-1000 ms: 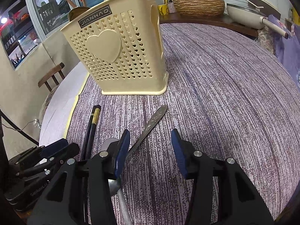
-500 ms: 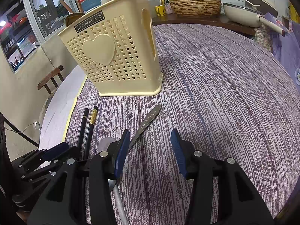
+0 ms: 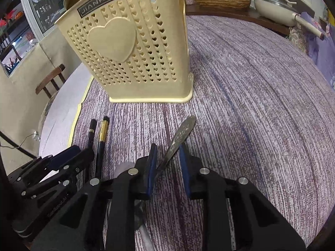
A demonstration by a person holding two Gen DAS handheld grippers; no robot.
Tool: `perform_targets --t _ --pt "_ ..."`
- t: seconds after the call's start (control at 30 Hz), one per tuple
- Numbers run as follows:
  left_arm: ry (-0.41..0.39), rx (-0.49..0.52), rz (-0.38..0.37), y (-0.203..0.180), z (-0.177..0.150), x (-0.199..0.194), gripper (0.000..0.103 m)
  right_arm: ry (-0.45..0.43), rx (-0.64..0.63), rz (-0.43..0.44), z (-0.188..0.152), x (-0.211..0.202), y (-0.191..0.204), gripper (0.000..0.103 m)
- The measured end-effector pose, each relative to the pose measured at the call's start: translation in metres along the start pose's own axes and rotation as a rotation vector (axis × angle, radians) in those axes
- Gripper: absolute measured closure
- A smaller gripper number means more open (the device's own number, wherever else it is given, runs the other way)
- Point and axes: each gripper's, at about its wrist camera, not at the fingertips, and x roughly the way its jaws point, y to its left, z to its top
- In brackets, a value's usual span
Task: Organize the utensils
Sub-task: 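Close the right tool on the metal spoon handle while the left tool approaches a black chopstick, then grasp a black gold-tipped chopstick with the left tool while the right tool lifts the spoon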
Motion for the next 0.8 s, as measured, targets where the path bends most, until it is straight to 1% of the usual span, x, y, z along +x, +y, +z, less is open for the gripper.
perform_targets --t 0.2,0.33,0.37,0.43,0.53,0.6,0.73,0.8 --pt "0.005 0.004 -0.005 0.003 0.005 0.002 0.078 0.0 -0.032 -0.043 0.008 0.009 0.012 0.082" --pt "0.009 0.004 -0.009 0.004 0.008 0.003 0.079 0.009 -0.046 -0.059 0.014 0.015 0.017 0.082" --pt "0.009 0.005 -0.01 0.004 0.008 0.003 0.079 0.008 -0.054 -0.067 0.015 0.016 0.018 0.086" --pt "0.009 0.006 -0.007 0.003 0.009 0.004 0.081 0.003 -0.066 -0.077 0.015 0.017 0.019 0.089" --pt "0.011 -0.001 -0.006 0.004 0.011 0.005 0.086 0.0 -0.053 -0.062 0.015 0.015 0.014 0.092" --pt "0.014 -0.009 -0.009 0.005 0.013 0.006 0.091 -0.001 -0.046 -0.051 0.015 0.015 0.011 0.092" --pt "0.016 -0.032 -0.022 0.008 0.014 0.007 0.091 -0.006 -0.005 0.012 0.015 0.012 0.0 0.096" --pt "0.015 -0.041 -0.026 0.01 0.015 0.008 0.092 -0.011 0.008 0.04 0.013 0.009 0.0 0.097"
